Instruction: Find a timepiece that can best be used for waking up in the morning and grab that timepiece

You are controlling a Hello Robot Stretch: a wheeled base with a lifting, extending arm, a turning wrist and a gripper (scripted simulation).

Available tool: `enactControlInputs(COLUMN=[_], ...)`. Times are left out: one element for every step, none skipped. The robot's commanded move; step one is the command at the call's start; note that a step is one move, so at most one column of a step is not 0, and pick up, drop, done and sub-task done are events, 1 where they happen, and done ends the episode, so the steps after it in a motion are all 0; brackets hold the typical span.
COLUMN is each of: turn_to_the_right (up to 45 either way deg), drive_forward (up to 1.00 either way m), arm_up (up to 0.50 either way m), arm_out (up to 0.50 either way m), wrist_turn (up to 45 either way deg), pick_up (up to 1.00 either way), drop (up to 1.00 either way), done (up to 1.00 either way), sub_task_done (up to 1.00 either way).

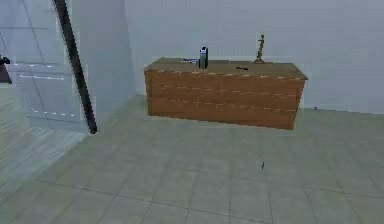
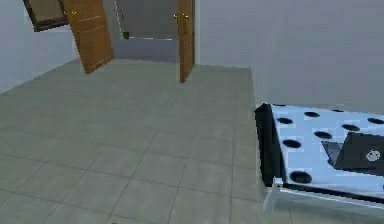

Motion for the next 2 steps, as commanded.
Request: enactControlInputs(turn_to_the_right=[0.0, 12.0], drive_forward=[0.85, 0.0], arm_up=[0.0, 0.0], arm_out=[0.0, 0.0], wrist_turn=[0.0, 0.0], pick_up=[0.0, 0.0], drop=[0.0, 0.0], done=[0.0, 0.0], sub_task_done=[0.0, 0.0])
